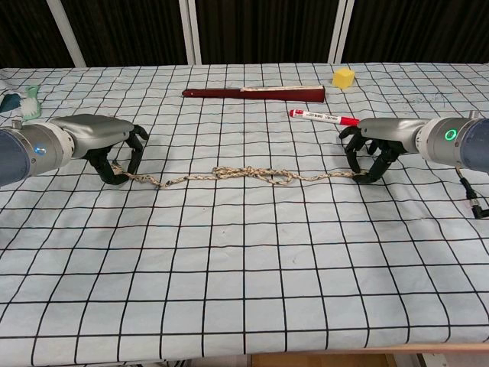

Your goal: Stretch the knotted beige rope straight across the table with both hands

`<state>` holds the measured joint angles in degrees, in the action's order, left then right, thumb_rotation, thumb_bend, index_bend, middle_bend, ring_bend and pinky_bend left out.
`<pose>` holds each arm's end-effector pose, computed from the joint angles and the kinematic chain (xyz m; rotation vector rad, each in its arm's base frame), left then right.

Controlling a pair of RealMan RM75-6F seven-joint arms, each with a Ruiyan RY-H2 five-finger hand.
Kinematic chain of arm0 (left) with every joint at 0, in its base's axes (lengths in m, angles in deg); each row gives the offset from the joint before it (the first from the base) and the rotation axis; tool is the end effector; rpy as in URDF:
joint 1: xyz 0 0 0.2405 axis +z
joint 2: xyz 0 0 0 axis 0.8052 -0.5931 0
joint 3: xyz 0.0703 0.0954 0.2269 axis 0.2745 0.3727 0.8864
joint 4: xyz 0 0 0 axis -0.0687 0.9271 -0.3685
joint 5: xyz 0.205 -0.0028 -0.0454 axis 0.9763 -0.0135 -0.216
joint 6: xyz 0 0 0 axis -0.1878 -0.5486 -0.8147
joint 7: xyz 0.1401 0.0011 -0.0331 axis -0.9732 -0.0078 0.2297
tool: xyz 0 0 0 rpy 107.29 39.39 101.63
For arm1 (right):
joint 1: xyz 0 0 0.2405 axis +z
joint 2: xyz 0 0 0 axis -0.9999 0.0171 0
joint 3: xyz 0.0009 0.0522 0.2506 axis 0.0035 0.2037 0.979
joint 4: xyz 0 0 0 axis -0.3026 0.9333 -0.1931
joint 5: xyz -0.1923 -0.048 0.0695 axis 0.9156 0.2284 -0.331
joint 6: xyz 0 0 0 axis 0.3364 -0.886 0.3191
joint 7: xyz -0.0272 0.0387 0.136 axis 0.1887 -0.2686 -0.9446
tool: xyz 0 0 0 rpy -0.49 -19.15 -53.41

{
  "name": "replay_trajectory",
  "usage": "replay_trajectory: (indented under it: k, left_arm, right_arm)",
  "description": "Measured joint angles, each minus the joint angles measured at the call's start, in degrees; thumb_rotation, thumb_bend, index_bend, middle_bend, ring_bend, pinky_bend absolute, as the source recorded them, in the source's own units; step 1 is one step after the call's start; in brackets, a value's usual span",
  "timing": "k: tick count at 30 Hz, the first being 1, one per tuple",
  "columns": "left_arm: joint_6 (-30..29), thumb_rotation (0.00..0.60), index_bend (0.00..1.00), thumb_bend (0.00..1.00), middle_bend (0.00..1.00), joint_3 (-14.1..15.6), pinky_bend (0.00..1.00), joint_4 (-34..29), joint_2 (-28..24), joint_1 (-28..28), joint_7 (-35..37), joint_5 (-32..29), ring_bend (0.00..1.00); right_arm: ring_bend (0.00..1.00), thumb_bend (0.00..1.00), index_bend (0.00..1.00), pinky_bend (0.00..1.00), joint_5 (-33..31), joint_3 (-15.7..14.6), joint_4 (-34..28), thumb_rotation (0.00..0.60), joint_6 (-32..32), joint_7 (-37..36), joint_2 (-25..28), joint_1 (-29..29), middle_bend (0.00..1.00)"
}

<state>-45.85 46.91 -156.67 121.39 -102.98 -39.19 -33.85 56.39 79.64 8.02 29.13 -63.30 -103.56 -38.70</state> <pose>-0.1902 0.3772 -0.0441 -1.8791 -0.9203 -0.5348 -0.1969 -0.3968 -0.0374 1.8354 -1.2284 0.6401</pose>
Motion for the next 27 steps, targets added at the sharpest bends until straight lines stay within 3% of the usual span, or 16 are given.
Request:
replay_trajectory:
  k: [27]
  left_arm:
    - [-0.2,0.600,0.59,0.40,0.08,0.2,0.02,1.4,0.7,0.4,-0.2,0.8,0.00]
  right_arm:
    - [0.12,0.47,0.72,0.18,-0.3,0.1,-0.9,0.600,-0.2,0.0,0.6,-0.2,0.00]
